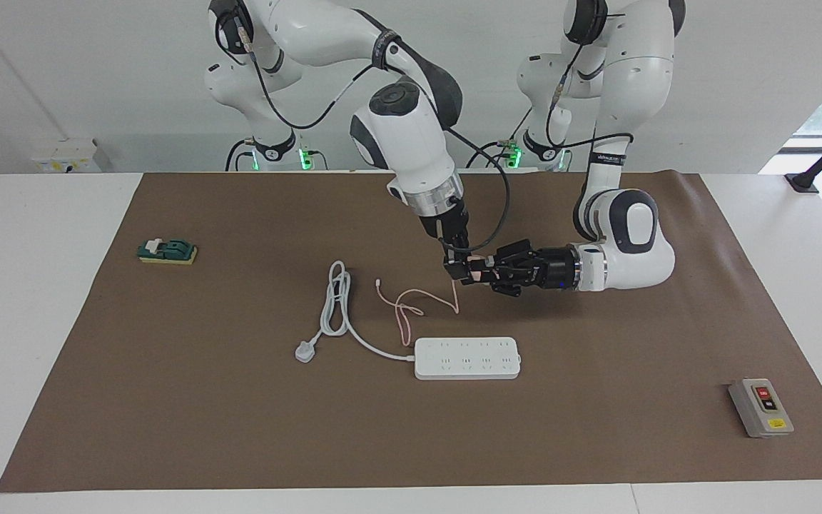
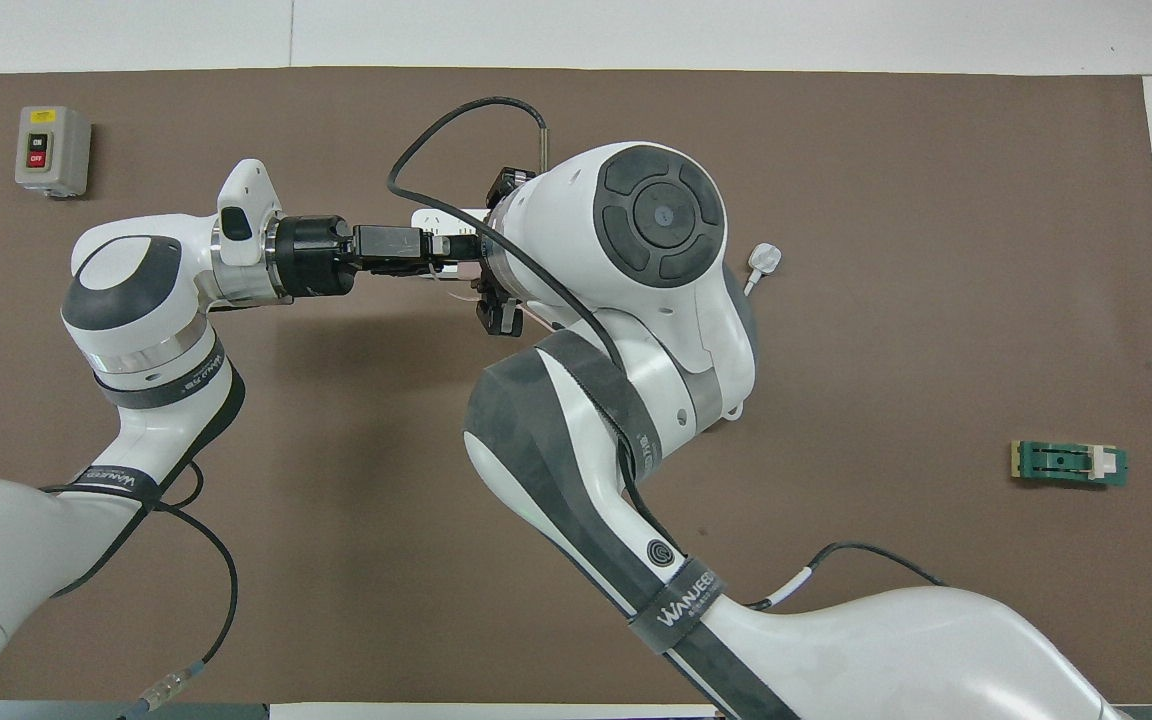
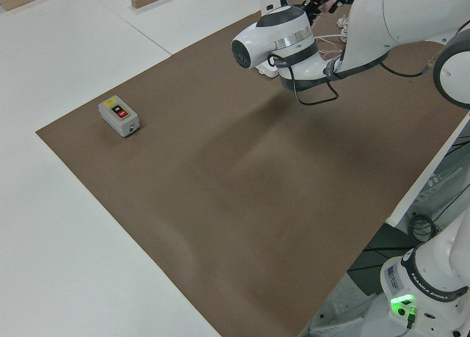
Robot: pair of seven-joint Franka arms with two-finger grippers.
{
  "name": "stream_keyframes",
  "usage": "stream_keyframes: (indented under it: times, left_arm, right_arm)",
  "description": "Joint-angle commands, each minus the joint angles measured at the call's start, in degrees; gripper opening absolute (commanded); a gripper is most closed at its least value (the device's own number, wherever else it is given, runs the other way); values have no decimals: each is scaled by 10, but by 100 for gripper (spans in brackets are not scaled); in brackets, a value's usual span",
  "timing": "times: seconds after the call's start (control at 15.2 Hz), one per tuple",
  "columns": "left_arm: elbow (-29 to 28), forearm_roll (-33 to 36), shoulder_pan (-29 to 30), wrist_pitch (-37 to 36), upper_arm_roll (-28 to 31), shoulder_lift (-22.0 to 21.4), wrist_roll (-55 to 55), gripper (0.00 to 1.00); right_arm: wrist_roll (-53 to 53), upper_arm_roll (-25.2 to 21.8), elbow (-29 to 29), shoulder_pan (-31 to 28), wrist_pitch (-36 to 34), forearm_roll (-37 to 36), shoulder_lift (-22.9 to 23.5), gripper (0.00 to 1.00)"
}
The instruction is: Plug charger into power strip
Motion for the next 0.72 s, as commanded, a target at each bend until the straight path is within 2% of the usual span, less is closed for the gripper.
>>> stream_keyframes:
  times: [0.0,0.26,0.39,0.53,0.66]
  left_arm:
    - [-3,26,-9,4,6,-17,-24,0]
    - [-1,64,-8,8,7,-19,-12,0]
    - [31,144,-8,12,8,-23,1,0]
    - [86,252,-12,15,7,-25,-5,0]
    - [89,300,-10,17,8,-38,-7,0]
  right_arm:
    - [-7,2,2,-11,3,25,-3,94]
    - [-12,2,4,-28,1,36,-11,100]
    - [-25,3,4,-42,-7,36,-15,100]
    - [-68,2,4,-50,-30,37,-22,100]
    - [-113,2,3,-67,-63,37,-33,100]
